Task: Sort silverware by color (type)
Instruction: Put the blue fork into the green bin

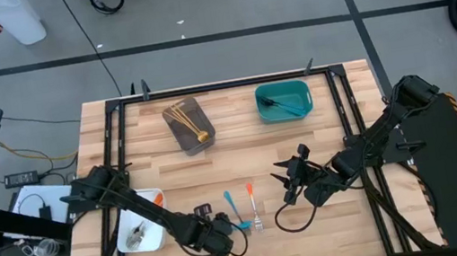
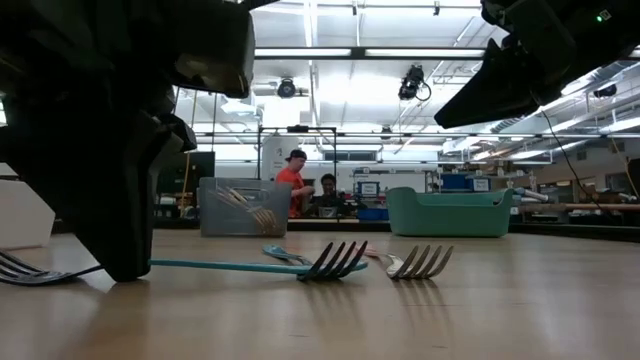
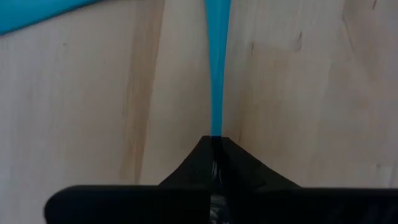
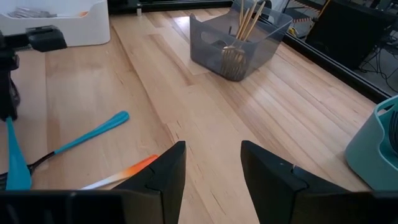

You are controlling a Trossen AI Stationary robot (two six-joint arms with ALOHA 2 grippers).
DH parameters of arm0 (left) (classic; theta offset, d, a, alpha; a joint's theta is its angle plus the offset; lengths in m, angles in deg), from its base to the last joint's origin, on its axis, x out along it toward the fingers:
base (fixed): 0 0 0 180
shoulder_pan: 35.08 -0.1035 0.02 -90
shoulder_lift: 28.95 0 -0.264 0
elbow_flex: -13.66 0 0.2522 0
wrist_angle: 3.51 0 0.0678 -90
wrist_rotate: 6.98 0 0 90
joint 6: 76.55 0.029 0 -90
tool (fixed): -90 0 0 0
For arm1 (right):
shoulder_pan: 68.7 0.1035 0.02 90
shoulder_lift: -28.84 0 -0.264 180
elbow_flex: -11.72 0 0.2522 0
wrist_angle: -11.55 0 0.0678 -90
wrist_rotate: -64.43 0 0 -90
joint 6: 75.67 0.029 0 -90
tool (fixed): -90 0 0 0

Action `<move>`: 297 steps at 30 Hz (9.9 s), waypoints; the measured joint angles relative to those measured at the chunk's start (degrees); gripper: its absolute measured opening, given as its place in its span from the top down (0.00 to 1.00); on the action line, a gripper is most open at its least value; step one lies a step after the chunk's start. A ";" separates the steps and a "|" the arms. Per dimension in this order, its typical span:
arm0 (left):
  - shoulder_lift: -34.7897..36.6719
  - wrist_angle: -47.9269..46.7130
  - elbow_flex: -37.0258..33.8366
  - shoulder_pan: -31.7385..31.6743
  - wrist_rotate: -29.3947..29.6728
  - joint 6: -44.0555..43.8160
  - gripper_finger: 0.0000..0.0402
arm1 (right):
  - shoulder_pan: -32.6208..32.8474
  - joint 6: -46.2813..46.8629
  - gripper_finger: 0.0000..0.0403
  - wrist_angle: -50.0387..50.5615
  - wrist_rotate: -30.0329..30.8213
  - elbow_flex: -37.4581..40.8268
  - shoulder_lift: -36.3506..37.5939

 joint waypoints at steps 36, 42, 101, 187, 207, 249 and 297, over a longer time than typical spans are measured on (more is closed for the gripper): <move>6.70 -6.56 -0.16 -3.13 8.33 3.80 0.95 | 0.02 0.00 0.59 -0.25 -0.48 0.00 0.00; 9.24 -6.58 -0.13 -4.39 11.34 6.49 0.95 | 0.00 -0.02 0.59 -0.23 -0.95 -0.02 0.00; 9.48 32.63 -0.18 -33.71 16.25 63.97 0.94 | 9.77 27.05 0.59 7.86 -5.96 4.70 0.00; 8.66 21.68 13.96 -36.92 -2.88 53.51 0.94 | -10.28 -64.54 0.64 32.32 15.04 -20.87 -0.02; 8.64 23.51 13.92 -36.98 -6.05 53.16 0.92 | -10.34 -67.08 0.94 33.16 14.92 -20.83 -0.02; 14.82 14.57 9.34 -31.24 10.71 53.85 0.63 | -10.01 -52.97 0.96 44.01 13.72 -20.83 0.01; 20.61 21.25 -15.14 -24.27 15.10 43.71 0.63 | -38.75 -39.65 0.96 54.66 -11.12 -20.83 0.11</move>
